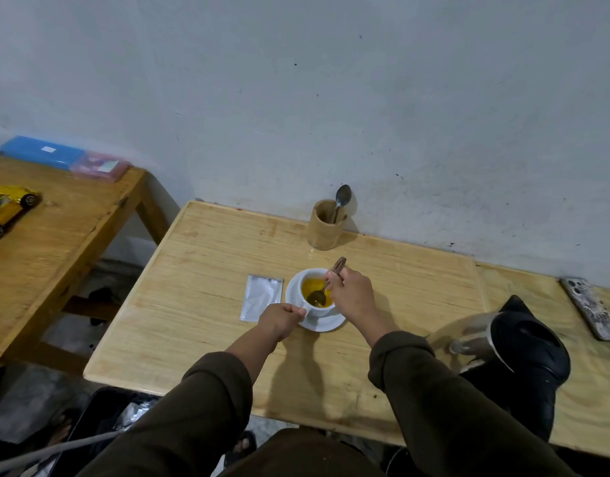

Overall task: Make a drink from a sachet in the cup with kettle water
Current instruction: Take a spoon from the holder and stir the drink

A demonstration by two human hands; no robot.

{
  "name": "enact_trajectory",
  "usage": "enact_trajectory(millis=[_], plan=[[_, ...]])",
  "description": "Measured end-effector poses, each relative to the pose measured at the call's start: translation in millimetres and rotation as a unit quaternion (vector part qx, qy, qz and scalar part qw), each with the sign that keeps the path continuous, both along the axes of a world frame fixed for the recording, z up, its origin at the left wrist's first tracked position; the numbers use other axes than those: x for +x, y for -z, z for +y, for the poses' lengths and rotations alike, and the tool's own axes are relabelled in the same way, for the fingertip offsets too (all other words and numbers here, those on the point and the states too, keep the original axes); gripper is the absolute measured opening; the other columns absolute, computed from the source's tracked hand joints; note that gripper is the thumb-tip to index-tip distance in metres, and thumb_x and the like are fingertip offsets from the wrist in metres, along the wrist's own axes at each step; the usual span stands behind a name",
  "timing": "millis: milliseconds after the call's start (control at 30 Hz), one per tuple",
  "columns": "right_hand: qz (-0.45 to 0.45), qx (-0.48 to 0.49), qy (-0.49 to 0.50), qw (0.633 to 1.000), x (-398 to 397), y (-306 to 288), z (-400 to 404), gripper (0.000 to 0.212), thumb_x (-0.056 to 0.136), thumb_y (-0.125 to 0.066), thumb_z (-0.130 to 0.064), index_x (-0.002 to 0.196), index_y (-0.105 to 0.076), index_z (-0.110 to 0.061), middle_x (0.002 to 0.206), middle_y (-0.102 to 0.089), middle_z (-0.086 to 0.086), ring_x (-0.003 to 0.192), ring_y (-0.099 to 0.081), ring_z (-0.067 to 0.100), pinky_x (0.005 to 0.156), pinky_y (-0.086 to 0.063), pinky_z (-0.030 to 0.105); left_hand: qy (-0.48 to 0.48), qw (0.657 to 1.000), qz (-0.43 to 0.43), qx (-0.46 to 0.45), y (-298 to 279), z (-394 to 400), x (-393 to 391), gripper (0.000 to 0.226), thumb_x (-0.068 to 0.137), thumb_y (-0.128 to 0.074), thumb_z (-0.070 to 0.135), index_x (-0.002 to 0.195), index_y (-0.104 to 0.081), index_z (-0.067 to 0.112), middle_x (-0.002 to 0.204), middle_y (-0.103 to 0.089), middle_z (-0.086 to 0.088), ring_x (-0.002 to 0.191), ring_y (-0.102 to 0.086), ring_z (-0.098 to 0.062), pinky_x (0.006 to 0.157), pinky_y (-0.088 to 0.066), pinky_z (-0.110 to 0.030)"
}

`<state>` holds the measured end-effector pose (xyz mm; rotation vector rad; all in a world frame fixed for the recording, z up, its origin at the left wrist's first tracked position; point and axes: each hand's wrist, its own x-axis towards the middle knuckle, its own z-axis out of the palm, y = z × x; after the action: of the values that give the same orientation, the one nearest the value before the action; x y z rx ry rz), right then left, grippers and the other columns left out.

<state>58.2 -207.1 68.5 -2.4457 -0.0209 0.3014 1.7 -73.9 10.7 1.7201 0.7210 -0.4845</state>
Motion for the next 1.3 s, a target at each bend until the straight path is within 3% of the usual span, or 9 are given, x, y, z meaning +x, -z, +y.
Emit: enact_trajectory(millis=[133,267,500,667,767,967,1033,1133,1300], plan=[[-0.051,-0.064,0.009,0.997,-2,-4,-4,0.031,0.097,-0.041,-0.024,0.107,-0.067,-0.011,0.107,-0.069,0.01,0.1,-0.061,0.028,0.078,-0.043,0.03,0.001,1.0,0.001,-0.006,0,0,0,0.031,0.089,-0.062,0.029,0.107,-0.07,0.006,0.12,-0.067,-0.013,0.105,-0.057,-0.022,0.096,-0.046,-0.034],[-0.047,-0.05,-0.013,0.998,-2,-2,-2,0.032,0.097,-0.042,-0.028,0.109,-0.07,-0.017,0.112,-0.071,0.004,0.103,-0.062,0.024,0.083,-0.045,0.028,-0.002,1.0,0.001,-0.006,-1,0,0,0.03,0.089,-0.062,0.027,0.107,-0.071,0.005,0.121,-0.067,-0.013,0.115,-0.059,-0.026,0.101,-0.045,-0.037],[0.011,0.015,-0.026,1.0,-1,-1,-2,0.029,0.096,-0.045,-0.026,0.095,-0.067,-0.007,0.094,-0.073,0.012,0.087,-0.067,0.029,0.085,-0.054,0.041,0.002,1.0,0.003,-0.001,-1,0,0,0.031,0.089,-0.061,0.029,0.108,-0.071,0.006,0.121,-0.067,-0.012,0.114,-0.058,-0.025,0.099,-0.045,-0.035],[-0.038,-0.066,-0.018,0.997,1,-3,-7,0.03,0.098,-0.041,-0.025,0.105,-0.066,-0.011,0.102,-0.069,0.01,0.092,-0.062,0.025,0.072,-0.042,0.027,0.003,1.0,0.004,0.001,-2,-1,-1,0.033,0.089,-0.061,0.03,0.109,-0.07,0.005,0.121,-0.066,-0.013,0.107,-0.057,-0.023,0.098,-0.045,-0.036],[-0.059,-0.047,-0.019,0.997,-2,-1,-5,0.03,0.097,-0.043,-0.026,0.11,-0.068,-0.017,0.113,-0.069,0.005,0.103,-0.062,0.023,0.081,-0.045,0.029,0.004,1.0,0.004,0.002,-2,-1,0,0.033,0.089,-0.062,0.031,0.109,-0.07,0.005,0.12,-0.067,-0.013,0.11,-0.058,-0.024,0.098,-0.046,-0.036],[0.018,0.068,-0.039,0.997,-13,1,-5,0.023,0.092,-0.056,-0.025,0.107,-0.071,-0.018,0.105,-0.073,0.003,0.097,-0.066,0.021,0.085,-0.05,0.03,0.017,1.0,0.001,0.014,-3,-1,-3,0.036,0.09,-0.059,0.034,0.112,-0.07,0.007,0.119,-0.066,-0.012,0.111,-0.058,-0.025,0.093,-0.045,-0.033],[0.071,0.13,-0.029,0.989,-16,-3,-4,0.021,0.091,-0.059,-0.022,0.106,-0.071,-0.015,0.096,-0.071,0.001,0.084,-0.068,0.019,0.073,-0.055,0.027,0.017,1.0,0.001,0.015,-4,-2,-3,0.036,0.091,-0.058,0.033,0.113,-0.069,0.007,0.116,-0.065,-0.011,0.105,-0.056,-0.022,0.092,-0.044,-0.032],[0.149,0.2,-0.004,0.968,-22,-12,-2,0.017,0.09,-0.061,-0.022,0.103,-0.068,-0.013,0.091,-0.07,0.003,0.064,-0.063,0.01,0.053,-0.046,0.016,0.022,1.0,-0.002,0.018,-4,-2,-4,0.035,0.092,-0.057,0.032,0.113,-0.068,0.007,0.119,-0.065,-0.012,0.101,-0.054,-0.021,0.089,-0.043,-0.03],[0.22,0.234,0.0,0.947,-30,-15,-12,0.006,0.086,-0.064,-0.018,0.091,-0.068,-0.019,0.082,-0.072,0.001,0.069,-0.064,0.008,0.06,-0.044,0.022,0.038,0.999,-0.002,0.029,-7,-1,-3,0.036,0.092,-0.056,0.033,0.116,-0.067,0.009,0.123,-0.065,-0.012,0.113,-0.057,-0.026,0.095,-0.045,-0.034]])
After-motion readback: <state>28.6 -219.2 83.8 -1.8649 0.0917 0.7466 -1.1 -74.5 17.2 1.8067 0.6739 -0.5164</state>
